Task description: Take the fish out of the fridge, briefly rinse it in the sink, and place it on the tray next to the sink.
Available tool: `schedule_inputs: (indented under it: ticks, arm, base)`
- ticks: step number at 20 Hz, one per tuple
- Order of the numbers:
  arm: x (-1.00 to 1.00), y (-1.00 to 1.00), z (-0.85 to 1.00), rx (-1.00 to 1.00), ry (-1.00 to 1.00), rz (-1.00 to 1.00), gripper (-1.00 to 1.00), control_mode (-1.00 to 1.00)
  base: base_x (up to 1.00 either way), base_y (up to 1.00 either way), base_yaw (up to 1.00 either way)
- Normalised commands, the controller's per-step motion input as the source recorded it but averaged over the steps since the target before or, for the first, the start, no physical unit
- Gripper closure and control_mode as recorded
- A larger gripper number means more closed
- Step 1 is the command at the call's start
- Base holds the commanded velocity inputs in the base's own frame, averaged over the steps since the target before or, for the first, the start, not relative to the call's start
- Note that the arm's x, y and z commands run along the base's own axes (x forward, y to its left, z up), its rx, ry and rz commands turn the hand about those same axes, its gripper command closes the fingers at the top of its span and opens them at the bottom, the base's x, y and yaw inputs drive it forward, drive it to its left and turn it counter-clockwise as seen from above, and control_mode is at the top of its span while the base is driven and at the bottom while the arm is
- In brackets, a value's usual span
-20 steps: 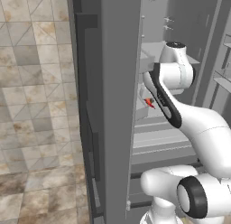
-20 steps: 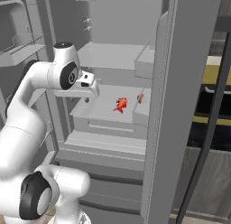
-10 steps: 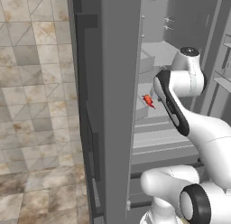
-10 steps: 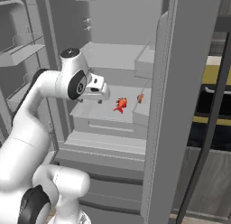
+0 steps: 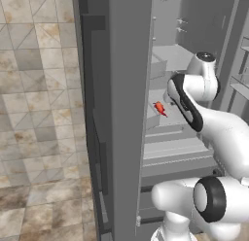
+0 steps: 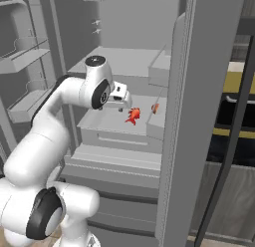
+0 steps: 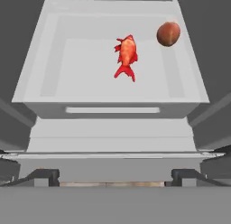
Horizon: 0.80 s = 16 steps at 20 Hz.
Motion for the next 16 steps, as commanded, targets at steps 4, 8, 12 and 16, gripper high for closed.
schedule_inputs:
  ticks: [4,8,12,16]
  arm:
    - [0.70,0.00,-0.42,0.13,0.00,-0.03,-1.00,-1.00]
    - [0.36,0.00,-0.37,0.13,0.00,-0.02,-1.00,-1.00]
    - [0.07,0.00,-0.01,0.00,0.00,-0.01,-1.00,-1.00]
    - [0.27,-0.01,-0.05,0.00,0.00,-0.15,-1.00,-1.00]
  base:
    - [0.00,0.00,0.00]
    - [0.00,0.00,0.00]
    - [0.00,0.00,0.00]
    - [0.00,0.00,0.00]
